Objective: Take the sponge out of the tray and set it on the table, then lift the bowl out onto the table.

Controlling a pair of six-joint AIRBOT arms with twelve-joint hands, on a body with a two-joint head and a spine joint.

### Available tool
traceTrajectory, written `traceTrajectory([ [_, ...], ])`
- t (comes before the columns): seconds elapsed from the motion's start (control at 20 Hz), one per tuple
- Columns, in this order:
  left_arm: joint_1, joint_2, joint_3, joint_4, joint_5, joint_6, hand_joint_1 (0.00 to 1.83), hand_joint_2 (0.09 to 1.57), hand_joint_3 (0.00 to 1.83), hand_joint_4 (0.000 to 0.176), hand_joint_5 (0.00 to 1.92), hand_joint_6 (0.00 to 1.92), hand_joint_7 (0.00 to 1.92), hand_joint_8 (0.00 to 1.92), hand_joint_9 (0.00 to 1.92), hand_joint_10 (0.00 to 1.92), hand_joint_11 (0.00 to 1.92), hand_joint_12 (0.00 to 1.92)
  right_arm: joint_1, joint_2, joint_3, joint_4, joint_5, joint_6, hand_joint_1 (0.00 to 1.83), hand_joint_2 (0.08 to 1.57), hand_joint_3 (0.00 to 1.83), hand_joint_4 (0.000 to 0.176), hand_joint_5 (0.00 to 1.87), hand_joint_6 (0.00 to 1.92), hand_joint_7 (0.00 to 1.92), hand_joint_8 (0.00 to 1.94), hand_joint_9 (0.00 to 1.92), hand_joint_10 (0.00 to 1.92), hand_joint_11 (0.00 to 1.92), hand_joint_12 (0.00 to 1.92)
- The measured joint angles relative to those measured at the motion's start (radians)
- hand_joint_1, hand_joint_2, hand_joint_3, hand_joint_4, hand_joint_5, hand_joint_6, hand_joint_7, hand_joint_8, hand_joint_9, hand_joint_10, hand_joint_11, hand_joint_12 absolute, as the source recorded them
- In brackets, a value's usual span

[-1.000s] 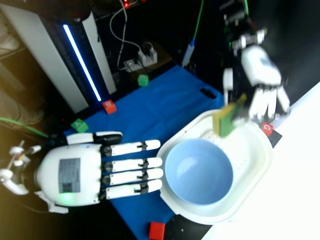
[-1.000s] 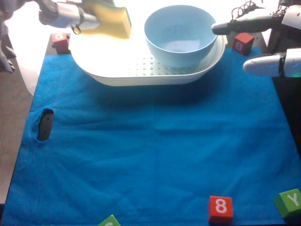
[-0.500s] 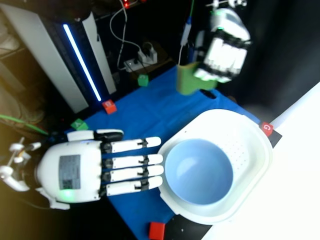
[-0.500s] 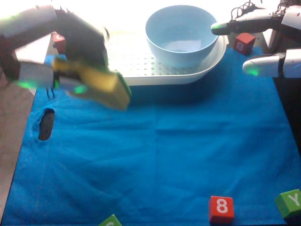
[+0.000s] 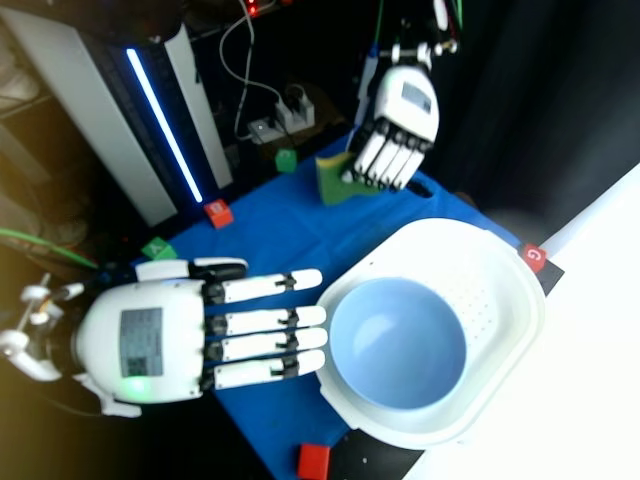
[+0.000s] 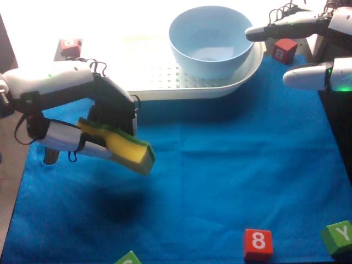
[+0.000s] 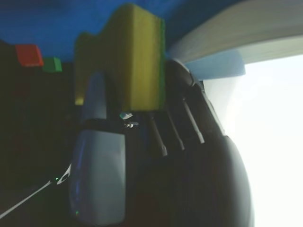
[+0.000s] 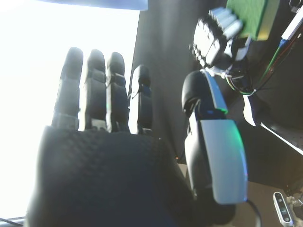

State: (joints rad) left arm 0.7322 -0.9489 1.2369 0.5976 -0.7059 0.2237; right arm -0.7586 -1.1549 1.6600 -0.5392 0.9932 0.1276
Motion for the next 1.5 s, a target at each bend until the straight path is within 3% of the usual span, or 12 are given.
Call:
traceTrajectory([
  [0.1,0.017,-0.029,0.015,-0.004,0.035,0.000,1.26,1.12,0.00,0.000,1.00,0.73,0.95,1.26,0.81,1.15,0.80,1.47,0.000,-0.001,0.000,0.000,0.000,0.000,0.63,1.28,0.00,0.112,0.34,0.00,0.37,0.00,0.29,0.00,0.00,0.64],
  [0.2,0.018,-0.034,0.020,-0.006,0.042,-0.003,1.13,0.97,0.00,0.000,0.89,0.13,0.82,0.66,0.68,1.21,0.58,1.60,0.000,-0.002,0.000,0.000,-0.001,0.000,0.63,1.29,0.00,0.109,0.34,0.00,0.36,0.00,0.27,0.00,0.00,0.61],
  [0.3,0.018,-0.033,0.026,-0.024,0.043,-0.003,0.92,0.95,0.00,0.000,0.53,0.01,0.60,0.41,0.43,1.19,0.35,1.69,0.000,-0.003,0.000,0.000,-0.001,0.000,0.68,1.29,0.00,0.106,0.35,0.00,0.36,0.00,0.27,0.00,0.00,0.59],
  [0.35,0.022,-0.033,0.026,-0.025,0.041,-0.002,0.76,0.90,0.00,0.086,0.11,0.00,0.38,0.09,0.19,0.74,0.02,1.44,0.000,-0.003,0.001,0.000,-0.002,0.000,0.70,1.29,0.00,0.106,0.35,0.00,0.34,0.00,0.25,0.00,0.00,0.52],
  [0.4,0.022,-0.033,0.026,-0.026,0.039,0.001,0.76,0.90,0.00,0.086,0.11,0.00,0.38,0.09,0.19,0.74,0.02,1.44,0.000,-0.003,0.001,0.000,-0.002,0.000,0.70,1.29,0.00,0.106,0.35,0.00,0.34,0.00,0.25,0.00,0.00,0.52],
  [0.55,0.022,-0.010,0.016,-0.100,-0.018,0.029,0.76,0.82,0.00,0.174,0.00,0.00,0.23,0.01,0.19,0.12,0.00,0.58,-0.001,-0.003,0.001,0.000,-0.002,0.000,0.69,1.30,0.00,0.095,0.35,0.00,0.34,0.00,0.25,0.00,0.00,0.50],
  [0.7,0.024,0.036,-0.018,-0.156,-0.084,0.086,0.75,0.80,0.00,0.136,0.00,0.00,0.22,0.00,0.27,0.00,0.06,0.62,-0.001,-0.003,0.000,0.001,-0.003,0.000,0.65,1.29,0.00,0.105,0.35,0.00,0.34,0.00,0.25,0.00,0.00,0.52],
  [0.85,0.065,0.082,-0.051,-0.301,-0.175,0.204,0.72,0.80,0.00,0.164,0.06,0.00,0.20,0.00,0.21,0.00,0.00,0.56,-0.001,-0.003,0.000,0.000,-0.003,0.000,0.73,1.27,0.00,0.082,0.35,0.00,0.32,0.00,0.23,0.00,0.00,0.46],
  [0.9,0.081,0.087,-0.051,-0.367,-0.204,0.231,0.72,0.83,0.01,0.132,0.06,0.00,0.19,0.00,0.22,0.01,0.00,0.67,-0.001,-0.003,0.000,0.000,-0.003,0.000,0.72,1.26,0.00,0.078,0.34,0.00,0.30,0.00,0.22,0.00,0.00,0.40],
  [1.1,0.137,0.073,-0.032,-0.546,-0.256,0.306,0.80,0.90,0.01,0.147,0.08,0.00,0.06,0.00,0.05,0.00,0.00,0.25,-0.001,-0.009,0.025,0.001,-0.002,0.000,0.69,1.21,0.00,0.055,0.37,0.00,0.35,0.00,0.26,0.00,0.00,0.41],
  [1.35,0.145,0.028,0.027,-0.600,-0.190,0.323,0.81,0.90,0.00,0.176,0.07,0.00,0.04,0.00,0.01,0.00,0.02,0.02,0.076,-0.062,0.087,0.014,-0.003,0.000,0.68,1.17,0.00,0.071,0.33,0.00,0.33,0.00,0.29,0.00,0.15,0.32],
  [1.5,0.145,-0.013,0.066,-0.653,-0.144,0.325,0.74,0.90,0.00,0.170,0.09,0.01,0.00,0.00,0.00,0.00,0.00,0.00,0.177,-0.097,0.104,-0.109,-0.047,0.002,0.74,1.12,0.00,0.148,0.32,0.00,0.28,0.00,0.20,0.00,0.04,0.36],
])
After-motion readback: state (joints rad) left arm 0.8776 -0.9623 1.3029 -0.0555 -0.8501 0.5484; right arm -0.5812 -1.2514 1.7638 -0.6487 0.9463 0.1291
